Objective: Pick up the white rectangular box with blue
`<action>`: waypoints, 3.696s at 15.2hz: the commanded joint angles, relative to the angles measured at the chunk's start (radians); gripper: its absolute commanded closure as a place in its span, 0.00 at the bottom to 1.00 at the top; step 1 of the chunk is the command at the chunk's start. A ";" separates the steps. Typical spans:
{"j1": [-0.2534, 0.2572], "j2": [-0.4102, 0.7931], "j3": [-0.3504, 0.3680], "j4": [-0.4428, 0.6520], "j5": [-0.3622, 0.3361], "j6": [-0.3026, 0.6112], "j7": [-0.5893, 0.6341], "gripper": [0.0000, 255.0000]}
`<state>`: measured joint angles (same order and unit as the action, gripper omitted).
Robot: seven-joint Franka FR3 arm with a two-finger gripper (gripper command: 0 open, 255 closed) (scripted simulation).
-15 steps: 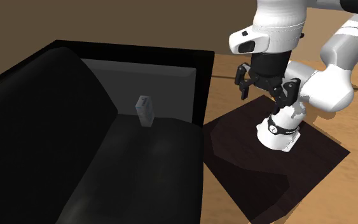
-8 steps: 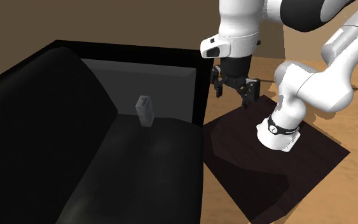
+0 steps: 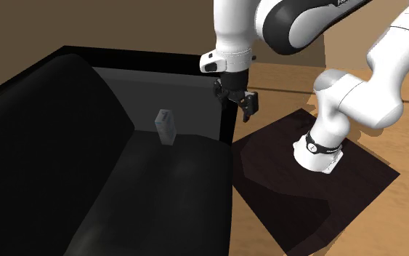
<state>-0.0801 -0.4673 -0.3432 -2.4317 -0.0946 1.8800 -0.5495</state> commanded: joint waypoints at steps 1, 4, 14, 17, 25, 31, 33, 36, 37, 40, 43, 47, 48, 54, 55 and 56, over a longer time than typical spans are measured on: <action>-0.005 0.058 -0.037 0.028 -0.008 0.035 -0.055 0.00; -0.009 0.154 -0.091 0.073 -0.004 0.091 -0.137 0.00; -0.041 0.532 -0.220 0.307 0.143 0.222 -0.450 0.00; -0.078 0.656 -0.227 0.404 0.215 0.236 -0.545 0.00; -0.233 0.978 -0.182 0.732 0.371 0.210 -0.732 0.00; -0.244 1.017 -0.167 0.719 0.392 0.258 -0.745 0.00; -0.249 1.037 -0.160 0.712 0.403 0.283 -0.751 0.00; -0.248 1.035 -0.160 0.711 0.403 0.283 -0.751 1.00; -0.248 1.036 -0.160 0.711 0.403 0.283 -0.751 1.00; -0.248 1.036 -0.160 0.710 0.403 0.284 -0.751 1.00; -0.248 1.036 -0.159 0.711 0.403 0.284 -0.751 1.00; -0.245 1.022 -0.166 0.717 0.395 0.264 -0.746 1.00; -0.243 1.014 -0.168 0.721 0.391 0.254 -0.744 1.00; -0.234 0.974 -0.183 0.744 0.366 0.194 -0.730 1.00; -0.233 0.967 -0.186 0.749 0.362 0.184 -0.728 1.00; -0.232 0.961 -0.188 0.754 0.359 0.173 -0.725 1.00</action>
<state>-0.3140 0.5032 -0.5281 -1.6799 0.2688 2.0633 -1.2774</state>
